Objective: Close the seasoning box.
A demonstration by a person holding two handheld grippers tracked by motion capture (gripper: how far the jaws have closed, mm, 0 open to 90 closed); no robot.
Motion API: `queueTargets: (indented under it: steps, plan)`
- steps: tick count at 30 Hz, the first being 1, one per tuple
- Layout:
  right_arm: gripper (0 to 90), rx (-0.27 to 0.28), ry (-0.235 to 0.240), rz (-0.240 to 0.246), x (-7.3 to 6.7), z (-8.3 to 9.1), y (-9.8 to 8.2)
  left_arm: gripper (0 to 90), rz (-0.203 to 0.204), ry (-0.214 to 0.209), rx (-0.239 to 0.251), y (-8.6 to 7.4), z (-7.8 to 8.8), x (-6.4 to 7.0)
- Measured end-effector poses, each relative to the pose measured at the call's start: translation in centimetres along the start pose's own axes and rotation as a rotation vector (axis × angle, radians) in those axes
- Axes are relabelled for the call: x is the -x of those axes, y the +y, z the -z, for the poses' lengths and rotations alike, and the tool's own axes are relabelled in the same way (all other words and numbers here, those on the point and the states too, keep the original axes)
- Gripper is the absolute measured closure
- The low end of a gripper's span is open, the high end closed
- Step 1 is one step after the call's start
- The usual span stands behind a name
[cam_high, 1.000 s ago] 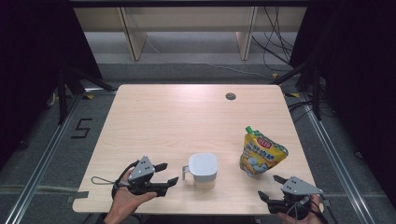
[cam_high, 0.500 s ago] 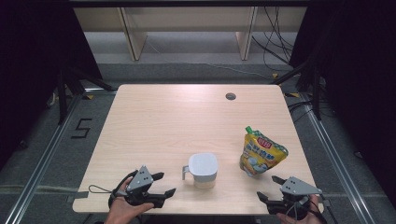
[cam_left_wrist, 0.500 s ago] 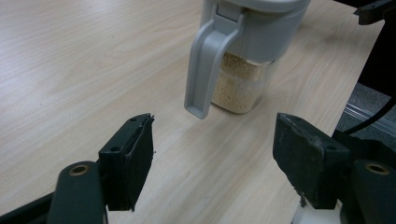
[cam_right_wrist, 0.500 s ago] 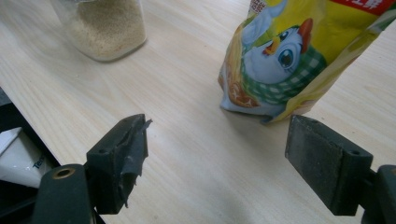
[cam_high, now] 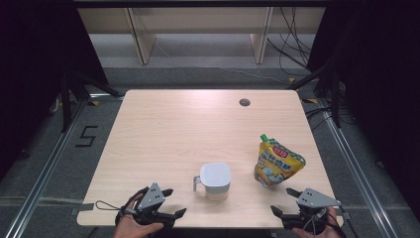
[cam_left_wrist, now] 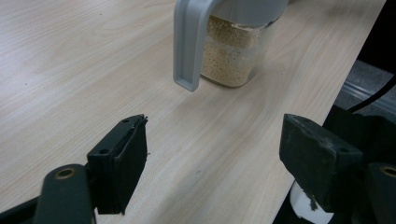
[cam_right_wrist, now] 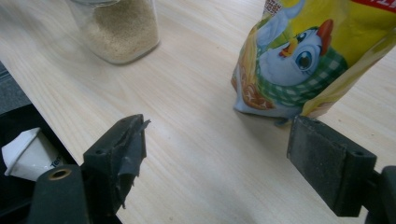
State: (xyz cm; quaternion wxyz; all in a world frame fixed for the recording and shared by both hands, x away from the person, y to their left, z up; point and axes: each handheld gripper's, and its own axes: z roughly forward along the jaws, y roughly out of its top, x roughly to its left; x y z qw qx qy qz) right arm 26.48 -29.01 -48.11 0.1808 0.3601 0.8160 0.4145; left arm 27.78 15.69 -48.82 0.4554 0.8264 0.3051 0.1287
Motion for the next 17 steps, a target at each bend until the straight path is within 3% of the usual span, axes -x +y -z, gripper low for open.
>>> queueTargets:
  steps: [1, 2, 3, 4, 5, 6, 8, 9, 10, 11, 12, 13, 14, 15, 16, 17]
  plan:
    - [19.1, -0.005, 0.004, 0.006, 0.06, -0.04, 0.00, 21.2, -0.026, -0.001, 0.001, 0.08, 0.02, -0.15]
    - [18.7, 0.004, -0.010, 0.016, 0.13, -0.07, -0.05, 20.8, -0.026, -0.001, 0.001, 0.08, 0.02, -0.15]
    - [18.6, 0.003, 0.006, 0.001, 0.10, -0.13, -0.07, 20.6, -0.001, 0.003, -0.013, 0.11, 0.16, -0.15]
    - [18.2, -0.002, 0.011, -0.009, 0.05, -0.14, -0.08, 20.4, -0.032, 0.002, -0.012, 0.16, 0.17, -0.43]
    - [17.6, -0.007, 0.013, -0.003, 0.14, -0.18, -0.10, 20.0, 0.003, 0.003, -0.008, 0.07, 0.11, -0.28]
    - [17.4, -0.006, 0.015, 0.004, 0.18, -0.23, -0.12, 19.5, 0.008, 0.012, -0.011, 0.07, 0.12, -0.26]
    - [17.5, -0.020, 0.015, -0.042, -0.14, -0.12, -0.19, 19.2, -0.036, 0.016, -0.021, 0.14, 0.22, -0.57]
    - [17.5, -0.020, 0.015, -0.042, -0.14, -0.12, -0.19, 19.2, -0.036, 0.016, -0.021, 0.14, 0.22, -0.57]
    - [17.5, -0.006, 0.002, -0.002, 0.21, -0.23, -0.16, 19.0, -0.030, 0.015, -0.023, 0.14, 0.13, -0.58]
    - [17.6, -0.007, 0.003, -0.003, 0.20, -0.24, -0.18, 18.8, -0.054, 0.023, -0.030, 0.13, 0.07, -0.76]
    - [17.7, -0.012, 0.002, -0.004, 0.18, -0.25, -0.22, 18.8, 0.000, 0.019, -0.024, 0.00, -0.02, -0.40]
    - [17.7, -0.012, 0.002, -0.004, 0.18, -0.25, -0.22, 18.6, 0.000, 0.019, -0.024, 0.00, -0.02, -0.40]
    - [17.8, -0.011, -0.006, 0.004, 0.27, -0.24, -0.23, 18.6, -0.042, 0.015, -0.033, 0.02, 0.04, -0.77]
    - [17.8, -0.018, 0.000, -0.004, 0.26, -0.23, -0.22, 18.6, 0.011, 0.014, -0.014, -0.07, -0.16, -0.51]
    - [17.8, -0.028, 0.004, -0.043, 0.04, -0.18, -0.27, 18.6, -0.005, 0.026, -0.029, -0.05, -0.07, -0.64]
    - [17.8, -0.031, 0.005, -0.037, 0.08, -0.20, -0.31, 18.6, -0.005, 0.026, -0.029, -0.05, -0.07, -0.64]
